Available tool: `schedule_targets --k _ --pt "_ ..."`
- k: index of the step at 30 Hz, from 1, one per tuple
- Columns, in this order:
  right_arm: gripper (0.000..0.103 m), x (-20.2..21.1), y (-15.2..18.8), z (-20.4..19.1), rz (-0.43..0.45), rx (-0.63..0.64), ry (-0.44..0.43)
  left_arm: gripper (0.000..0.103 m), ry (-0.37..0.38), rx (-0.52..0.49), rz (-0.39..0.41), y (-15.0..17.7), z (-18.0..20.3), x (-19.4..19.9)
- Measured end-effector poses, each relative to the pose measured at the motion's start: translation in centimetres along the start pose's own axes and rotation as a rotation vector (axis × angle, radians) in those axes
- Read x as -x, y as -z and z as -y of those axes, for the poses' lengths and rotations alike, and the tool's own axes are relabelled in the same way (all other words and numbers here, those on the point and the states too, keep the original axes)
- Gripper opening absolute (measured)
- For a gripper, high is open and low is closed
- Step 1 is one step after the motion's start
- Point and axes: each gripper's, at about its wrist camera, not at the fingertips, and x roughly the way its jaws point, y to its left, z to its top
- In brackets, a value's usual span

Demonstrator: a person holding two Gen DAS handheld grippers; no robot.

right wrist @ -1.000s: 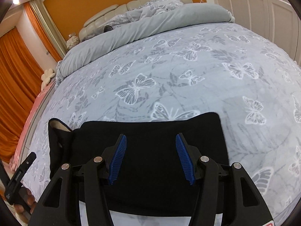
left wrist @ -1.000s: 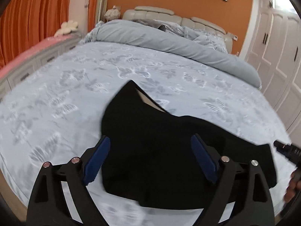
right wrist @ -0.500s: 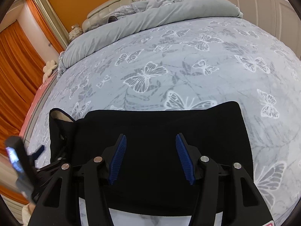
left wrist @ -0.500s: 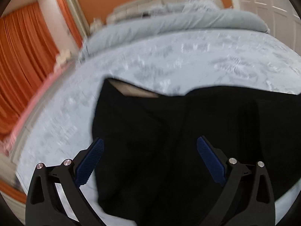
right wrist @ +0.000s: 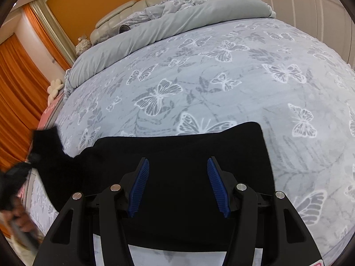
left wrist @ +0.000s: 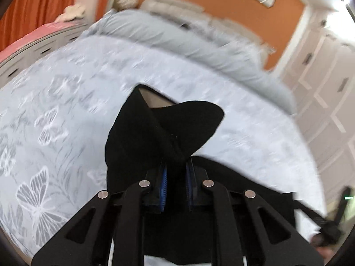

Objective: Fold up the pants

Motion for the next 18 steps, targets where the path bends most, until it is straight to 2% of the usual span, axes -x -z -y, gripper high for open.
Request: schedule_targets --k 4,9,14,16,18 --pt "0.054 0.7 -0.1 1.0 0.009 -0.022 0.001 0.013 0.090 -0.110 0.034 0.0 5.5 3.0" --pt "0.054 2.5 -0.4 2.9 0.055 -0.061 0.027 0.014 0.166 -0.281 0.002 3.5 13.9 2.5" --pt "0.056 4.2 -0.8 5.6 0.094 -0.084 0.089 0.014 0.225 -0.419 -0.114 9.3 21.5 -1.2" --pt "0.056 4.7 -0.8 6.9 0.098 -0.095 0.103 0.014 0.212 -0.460 -0.178 12.1 23.7 -4.0" --pt "0.057 5.0 -0.7 8.0 0.090 -0.104 0.106 0.016 0.164 -0.491 -0.225 15.2 25.5 -6.4"
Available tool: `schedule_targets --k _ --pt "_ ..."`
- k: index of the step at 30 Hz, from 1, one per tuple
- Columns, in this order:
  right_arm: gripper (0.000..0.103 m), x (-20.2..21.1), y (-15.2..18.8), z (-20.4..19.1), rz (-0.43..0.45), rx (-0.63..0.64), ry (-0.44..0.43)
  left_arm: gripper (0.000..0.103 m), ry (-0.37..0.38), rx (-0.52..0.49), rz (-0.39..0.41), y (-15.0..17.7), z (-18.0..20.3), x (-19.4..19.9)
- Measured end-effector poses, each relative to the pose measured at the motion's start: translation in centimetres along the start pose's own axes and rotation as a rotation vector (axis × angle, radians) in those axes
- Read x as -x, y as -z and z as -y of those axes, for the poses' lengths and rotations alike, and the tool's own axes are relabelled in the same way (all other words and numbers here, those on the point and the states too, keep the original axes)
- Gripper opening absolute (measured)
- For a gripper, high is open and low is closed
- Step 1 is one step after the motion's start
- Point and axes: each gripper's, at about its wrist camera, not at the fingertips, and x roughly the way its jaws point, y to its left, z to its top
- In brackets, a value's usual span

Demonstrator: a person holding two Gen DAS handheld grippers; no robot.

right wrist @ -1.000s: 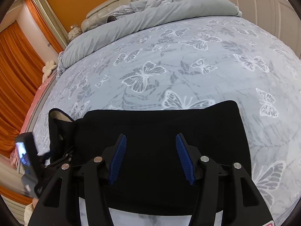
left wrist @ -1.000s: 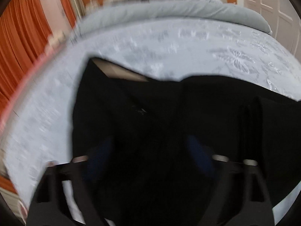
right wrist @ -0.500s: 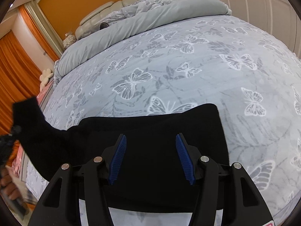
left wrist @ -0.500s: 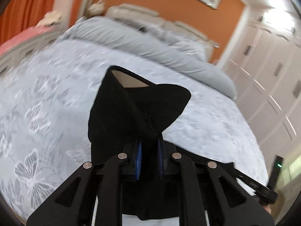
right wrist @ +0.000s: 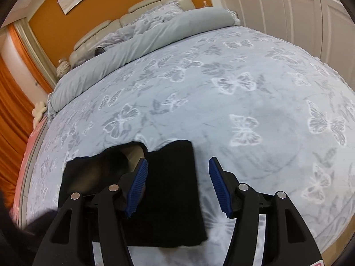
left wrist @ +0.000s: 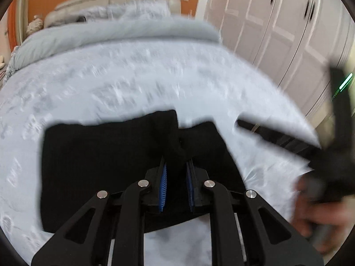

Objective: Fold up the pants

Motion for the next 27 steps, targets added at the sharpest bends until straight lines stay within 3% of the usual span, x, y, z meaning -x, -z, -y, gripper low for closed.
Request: schedule_targets --k 3,6,7,8,10,12,14,18,23,24,25,27 --pt "0.060 0.1 0.2 1.4 -0.012 -0.009 0.016 0.029 -0.138 -0.069 -0.007 2.5 2.5 -3.3" --pt "0.060 0.1 0.5 2.3 -0.032 -0.007 0.008 0.063 -0.255 -0.161 0.026 3.7 4.0 -2.4" --pt "0.060 0.1 0.6 2.4 -0.038 0.001 0.000 0.085 -0.229 -0.176 0.052 4.1 3.6 -1.0" --pt "0.060 0.1 0.7 2.3 -0.049 0.016 -0.020 0.096 -0.177 -0.175 0.074 4.1 2.9 0.3" --pt "0.060 0.2 1.1 1.5 -0.067 0.037 -0.063 0.096 -0.079 -0.159 0.114 4.0 0.5 3.6" --pt "0.060 -0.1 1.3 0.4 -0.092 0.062 -0.111 0.097 -0.052 -0.147 0.141 3.9 -1.8 5.8" --pt "0.061 -0.8 1.6 -0.8 -0.120 0.084 -0.143 0.098 -0.105 -0.120 0.167 3.6 -4.4 7.2" --pt "0.061 -2.9 2.8 -4.0 -0.183 0.138 -0.169 0.098 -0.310 -0.040 0.144 3.2 -9.9 6.1" --pt "0.061 -5.6 3.3 -7.6 -0.157 0.224 -0.160 0.098 -0.326 0.118 0.076 4.8 -15.8 4.0" --pt "0.044 -6.0 3.4 -8.1 -0.161 0.241 -0.167 0.098 -0.318 0.133 0.056 4.9 -16.4 3.7" --pt "0.008 -6.9 3.5 -8.9 -0.189 0.278 -0.187 0.098 -0.308 0.141 0.048 5.1 -16.6 3.8" --pt "0.007 -6.8 3.2 -10.3 -0.205 0.321 -0.207 0.098 -0.309 0.145 0.066 5.2 -17.0 4.5"
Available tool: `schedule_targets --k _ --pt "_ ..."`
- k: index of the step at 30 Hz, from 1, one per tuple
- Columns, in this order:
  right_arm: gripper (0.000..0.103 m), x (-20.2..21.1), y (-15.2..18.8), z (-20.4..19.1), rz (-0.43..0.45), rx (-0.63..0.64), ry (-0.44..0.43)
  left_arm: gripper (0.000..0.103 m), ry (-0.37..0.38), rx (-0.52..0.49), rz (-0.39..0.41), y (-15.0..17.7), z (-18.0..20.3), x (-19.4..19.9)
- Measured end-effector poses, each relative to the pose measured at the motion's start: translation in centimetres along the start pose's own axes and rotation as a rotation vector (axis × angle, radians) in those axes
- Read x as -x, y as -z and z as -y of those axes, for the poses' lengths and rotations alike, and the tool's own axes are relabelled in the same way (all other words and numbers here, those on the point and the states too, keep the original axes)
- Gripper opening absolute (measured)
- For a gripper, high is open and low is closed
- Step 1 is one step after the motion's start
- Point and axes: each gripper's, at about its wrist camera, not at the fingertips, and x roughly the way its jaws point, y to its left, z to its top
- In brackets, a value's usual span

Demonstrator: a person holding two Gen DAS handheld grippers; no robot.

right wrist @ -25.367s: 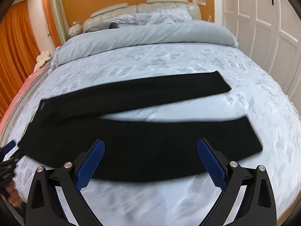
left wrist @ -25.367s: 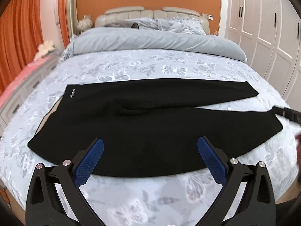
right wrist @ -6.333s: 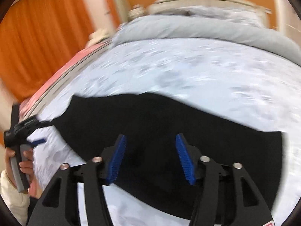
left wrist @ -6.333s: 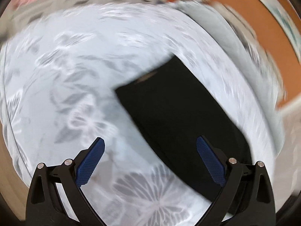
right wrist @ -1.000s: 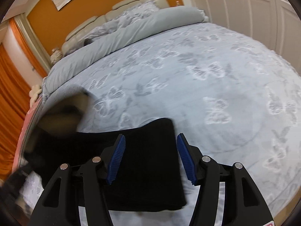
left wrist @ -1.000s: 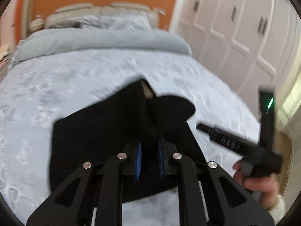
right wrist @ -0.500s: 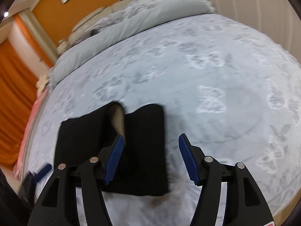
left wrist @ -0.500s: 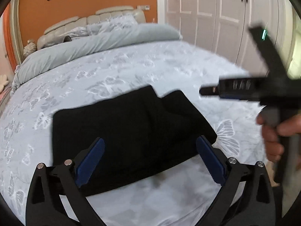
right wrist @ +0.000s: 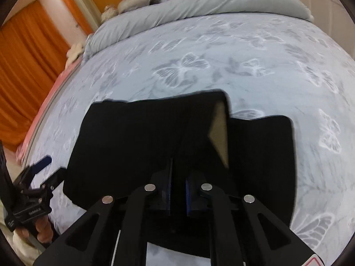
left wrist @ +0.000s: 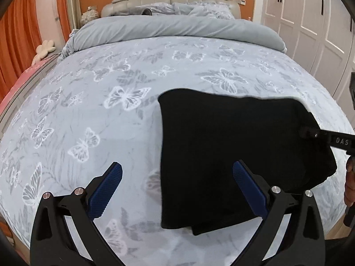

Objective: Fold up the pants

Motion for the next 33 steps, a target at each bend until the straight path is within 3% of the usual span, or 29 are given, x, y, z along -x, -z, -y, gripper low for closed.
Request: schedule_targets --k 3,5,7,8,9,10,12,15,18,21,27,33 --pt "0.006 4.6 -1.0 -2.0 0.105 0.089 -0.069 0.098 -0.004 -0.014 0.034 0.0 -0.5 1.3" --pt "0.006 7.2 -0.8 -0.9 0.139 0.076 -0.095 0.098 0.010 -0.013 0.033 -0.1 -0.8 1.4" --pt "0.009 6.2 -0.5 1.8 0.091 0.037 -0.037 0.098 0.018 -0.016 0.014 0.1 -0.5 0.9" --pt "0.010 4.1 -0.2 3.5 0.006 0.007 0.026 0.098 0.020 -0.025 0.000 0.4 -0.2 0.6" --pt "0.016 1.7 0.4 5.1 -0.084 -0.021 0.078 0.098 0.022 -0.035 -0.013 0.5 0.2 0.2" --pt "0.019 0.3 0.8 6.0 -0.121 -0.049 0.079 0.098 0.018 -0.049 -0.026 0.8 0.6 -0.1" --pt "0.023 1.2 0.8 6.2 -0.093 -0.086 0.040 0.098 0.012 -0.080 -0.031 1.3 1.5 -0.3" --pt "0.052 5.1 1.6 5.5 0.021 -0.053 -0.004 0.098 0.010 -0.100 -0.015 1.7 2.2 0.1" --pt "0.053 5.5 3.0 6.3 -0.012 -0.073 0.002 0.098 0.013 -0.129 -0.013 2.1 3.1 0.2" --pt "0.053 3.9 3.4 7.4 -0.074 -0.137 -0.083 0.098 0.002 -0.163 -0.024 2.6 4.1 -0.2" --pt "0.053 2.6 3.9 6.5 -0.148 -0.151 -0.186 0.098 -0.001 -0.169 -0.035 2.8 4.4 -0.5" --pt "0.057 1.6 4.4 5.2 -0.162 -0.108 -0.139 0.098 0.016 -0.130 -0.067 2.9 3.9 -0.7"
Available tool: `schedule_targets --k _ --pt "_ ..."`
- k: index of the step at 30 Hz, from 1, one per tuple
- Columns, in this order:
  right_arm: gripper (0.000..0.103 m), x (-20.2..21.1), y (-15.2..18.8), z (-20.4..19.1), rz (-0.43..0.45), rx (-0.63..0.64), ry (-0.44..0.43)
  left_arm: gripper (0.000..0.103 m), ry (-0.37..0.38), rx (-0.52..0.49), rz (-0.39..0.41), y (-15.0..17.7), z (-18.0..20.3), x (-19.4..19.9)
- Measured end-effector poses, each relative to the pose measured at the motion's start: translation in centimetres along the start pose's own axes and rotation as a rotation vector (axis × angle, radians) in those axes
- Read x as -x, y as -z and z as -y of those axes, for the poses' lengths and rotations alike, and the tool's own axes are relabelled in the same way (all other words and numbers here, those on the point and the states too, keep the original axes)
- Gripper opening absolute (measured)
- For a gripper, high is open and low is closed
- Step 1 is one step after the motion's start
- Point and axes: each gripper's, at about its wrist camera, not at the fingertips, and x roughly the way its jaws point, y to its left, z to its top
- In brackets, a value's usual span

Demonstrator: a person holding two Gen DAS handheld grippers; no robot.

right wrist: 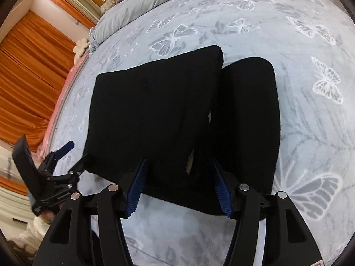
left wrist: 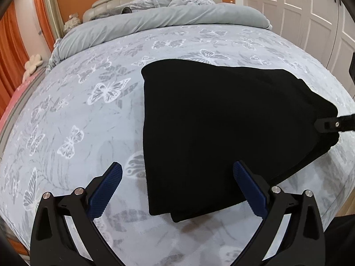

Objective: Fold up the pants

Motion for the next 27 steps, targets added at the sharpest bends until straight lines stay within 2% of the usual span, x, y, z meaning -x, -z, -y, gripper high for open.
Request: schedule_targets --k 2,3,7,12,14,15,16,17,19,21,23,24,25,27 --pt "0.050 0.0 -0.1 -0.3 0.022 0.009 0.015 0.098 0.000 0.007 -0.002 -0.1 -0.3 0.0" --pt "0.036 0.0 -0.2 -0.4 0.034 0.020 0.029 0.098 0.000 0.009 -0.003 -0.1 -0.3 0.0" --pt "0.029 0.7 -0.3 -1.6 0.056 0.074 0.050 0.098 -0.005 0.010 -0.008 -0.1 -0.5 0.0" --pt "0.026 5.0 0.3 -3.5 0.140 0.144 -0.017 0.098 0.003 0.006 -0.011 -0.1 -0.5 -0.1" --pt "0.030 4.2 0.9 -3.2 0.090 0.185 0.076 0.098 0.016 -0.004 -0.018 0.1 -0.5 -0.2" --pt "0.034 2.4 1.2 -2.6 0.007 0.212 0.142 0.098 0.018 -0.013 -0.026 0.3 -0.5 -0.3" --pt "0.033 1.1 1.5 -1.9 -0.052 0.218 0.174 0.098 0.018 -0.029 -0.037 0.6 -0.5 -0.6" --pt "0.033 0.6 1.6 -1.3 -0.068 0.201 0.165 0.098 0.020 -0.040 -0.042 0.8 -0.4 -0.7" --pt "0.034 2.6 0.9 -0.9 0.000 0.155 0.091 0.098 0.008 -0.064 -0.044 1.3 -0.4 -0.8" --pt "0.034 6.1 0.1 -0.5 0.156 0.129 0.041 0.098 0.003 -0.073 -0.038 1.6 -0.5 -0.7" --pt "0.033 7.3 -1.1 1.0 0.225 0.046 0.010 0.098 0.007 -0.070 -0.039 1.8 -0.7 -0.8" --pt "0.021 7.2 -2.0 1.9 0.250 0.004 0.044 0.098 0.008 -0.068 -0.043 1.9 -0.8 -0.9" --pt "0.010 6.5 -2.6 2.1 0.240 0.001 0.085 0.098 0.008 -0.066 -0.047 1.9 -0.8 -1.1" --pt "0.010 3.6 -3.6 2.4 0.138 0.022 0.170 0.098 0.013 -0.058 -0.044 1.8 -0.9 -1.0"
